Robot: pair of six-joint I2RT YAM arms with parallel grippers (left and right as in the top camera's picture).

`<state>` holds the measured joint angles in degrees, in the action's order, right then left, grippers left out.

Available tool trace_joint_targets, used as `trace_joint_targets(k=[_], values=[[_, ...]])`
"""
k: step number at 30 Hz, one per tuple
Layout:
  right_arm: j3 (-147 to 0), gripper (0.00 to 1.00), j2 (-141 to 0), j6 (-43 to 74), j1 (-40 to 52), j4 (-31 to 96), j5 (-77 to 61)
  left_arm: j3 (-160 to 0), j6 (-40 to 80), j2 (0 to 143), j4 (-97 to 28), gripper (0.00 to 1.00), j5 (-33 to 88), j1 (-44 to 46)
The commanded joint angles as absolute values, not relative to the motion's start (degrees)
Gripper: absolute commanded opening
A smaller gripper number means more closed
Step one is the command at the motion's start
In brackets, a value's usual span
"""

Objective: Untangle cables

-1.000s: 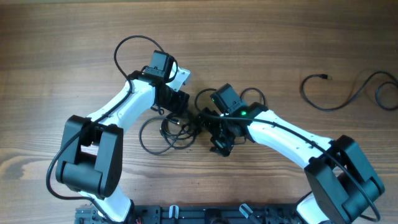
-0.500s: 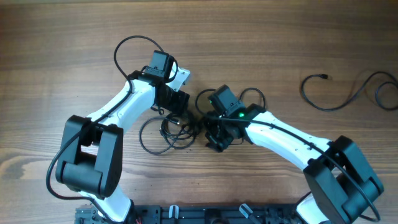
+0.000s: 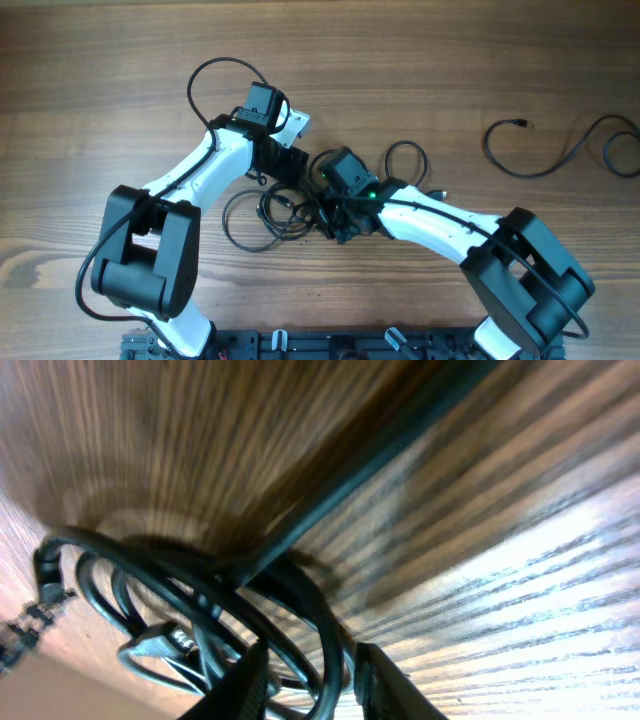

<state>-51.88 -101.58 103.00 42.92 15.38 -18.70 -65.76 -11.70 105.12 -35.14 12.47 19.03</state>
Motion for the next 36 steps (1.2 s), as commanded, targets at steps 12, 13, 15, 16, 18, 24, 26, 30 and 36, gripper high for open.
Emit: trace_joint_targets(k=[12, 13, 15, 16, 18, 24, 26, 30, 36], values=[[-51.0, 0.04, -102.1, 91.6, 40.6, 14.1, -18.5, -65.5, -11.6, 105.8, -36.2, 0.68, 11.9, 19.2], [-51.0, 0.04, -101.3, 87.4, 39.3, 14.1, -20.8, -65.5, -11.6, 105.8, -36.3, 0.69, 11.9, 19.2], [-51.0, 0.04, -99.4, 79.2, 36.9, 14.2, -21.9, -65.5, -11.6, 105.8, -37.0, 0.69, 11.9, 19.2], [-51.0, 0.04, -98.7, 76.0, 35.9, 14.2, -22.0, -65.5, -11.6, 105.8, -37.5, 0.69, 11.9, 19.2], [-51.0, 0.04, -98.2, 70.6, 33.6, 13.9, -25.5, -66.3, -11.6, 105.8, -39.0, 0.70, 12.0, 19.2], [-53.7, 0.05, -98.1, 53.8, 25.4, 15.8, -41.7, -67.7, -16.1, 105.8, -41.9, 0.78, 21.0, 19.2], [-55.7, 0.04, -98.0, 50.9, 24.3, 19.8, -41.7, -67.6, -16.1, 106.1, -41.5, 0.69, 21.0, 19.2], [-65.1, 0.04, -97.6, 42.2, 23.9, 31.0, -41.6, -67.5, -13.0, 110.7, -38.7, 0.50, 19.3, 19.2], [-73.0, 0.04, -97.3, 34.0, 21.7, 42.2, -35.5, -67.5, -4.0, 113.8, -35.4, 0.17, 4.5, 18.8]])
